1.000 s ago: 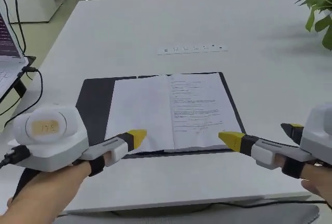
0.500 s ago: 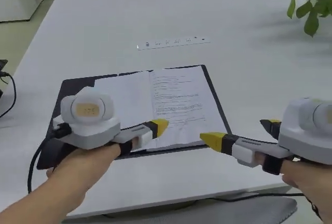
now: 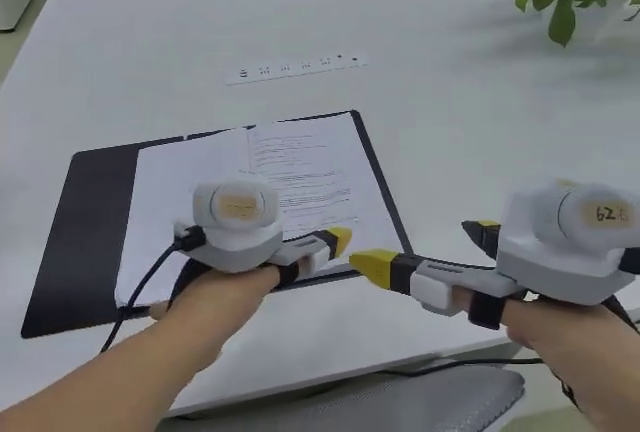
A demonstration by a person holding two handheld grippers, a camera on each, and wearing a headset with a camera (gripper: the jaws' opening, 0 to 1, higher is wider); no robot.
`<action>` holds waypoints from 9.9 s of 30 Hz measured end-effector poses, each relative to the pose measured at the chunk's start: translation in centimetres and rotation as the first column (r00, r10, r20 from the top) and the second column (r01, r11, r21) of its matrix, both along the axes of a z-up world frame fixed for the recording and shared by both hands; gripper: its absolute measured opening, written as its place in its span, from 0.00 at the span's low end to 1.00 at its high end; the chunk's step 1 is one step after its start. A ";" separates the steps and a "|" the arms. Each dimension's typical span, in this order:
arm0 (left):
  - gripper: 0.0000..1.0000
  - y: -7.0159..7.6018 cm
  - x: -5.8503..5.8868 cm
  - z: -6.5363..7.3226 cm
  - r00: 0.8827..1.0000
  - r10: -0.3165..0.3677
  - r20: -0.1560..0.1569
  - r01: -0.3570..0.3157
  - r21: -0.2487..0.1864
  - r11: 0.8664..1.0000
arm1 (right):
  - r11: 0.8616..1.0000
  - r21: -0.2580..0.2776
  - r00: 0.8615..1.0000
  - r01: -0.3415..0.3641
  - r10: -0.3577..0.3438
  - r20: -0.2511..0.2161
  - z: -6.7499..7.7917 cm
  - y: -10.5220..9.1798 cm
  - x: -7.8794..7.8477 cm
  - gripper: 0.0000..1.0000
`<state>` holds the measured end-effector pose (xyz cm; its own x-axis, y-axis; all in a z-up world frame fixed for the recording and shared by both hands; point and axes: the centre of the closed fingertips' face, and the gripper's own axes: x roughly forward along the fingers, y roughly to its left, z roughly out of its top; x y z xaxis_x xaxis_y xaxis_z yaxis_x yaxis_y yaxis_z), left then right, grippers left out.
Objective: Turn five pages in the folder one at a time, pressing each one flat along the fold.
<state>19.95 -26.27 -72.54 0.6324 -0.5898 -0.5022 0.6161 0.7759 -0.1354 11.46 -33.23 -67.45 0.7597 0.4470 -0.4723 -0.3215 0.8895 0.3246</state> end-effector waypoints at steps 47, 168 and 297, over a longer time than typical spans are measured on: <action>0.45 -2.0 1.5 -5.6 0.985 0.063 0.161 -0.061 -0.016 0.998 | 0.997 0.069 0.994 -0.044 0.051 -0.101 -4.5 0.3 1.9 0.87; 0.36 18.7 -0.7 6.9 0.958 0.208 0.199 -0.184 -0.132 0.974 | 0.871 0.478 0.992 0.116 -0.083 -0.089 3.6 15.6 5.6 0.00; 0.29 23.3 0.2 -6.6 0.943 0.330 0.052 -0.332 0.046 0.942 | 0.995 -0.002 0.994 -0.097 0.097 0.043 -9.3 17.4 21.0 0.00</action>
<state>20.20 -2.92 -79.12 0.8092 -0.3170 -0.4947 0.3279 0.9423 -0.0675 32.44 -15.81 -76.80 0.7324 0.5197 -0.4399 -0.4199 0.8533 0.3091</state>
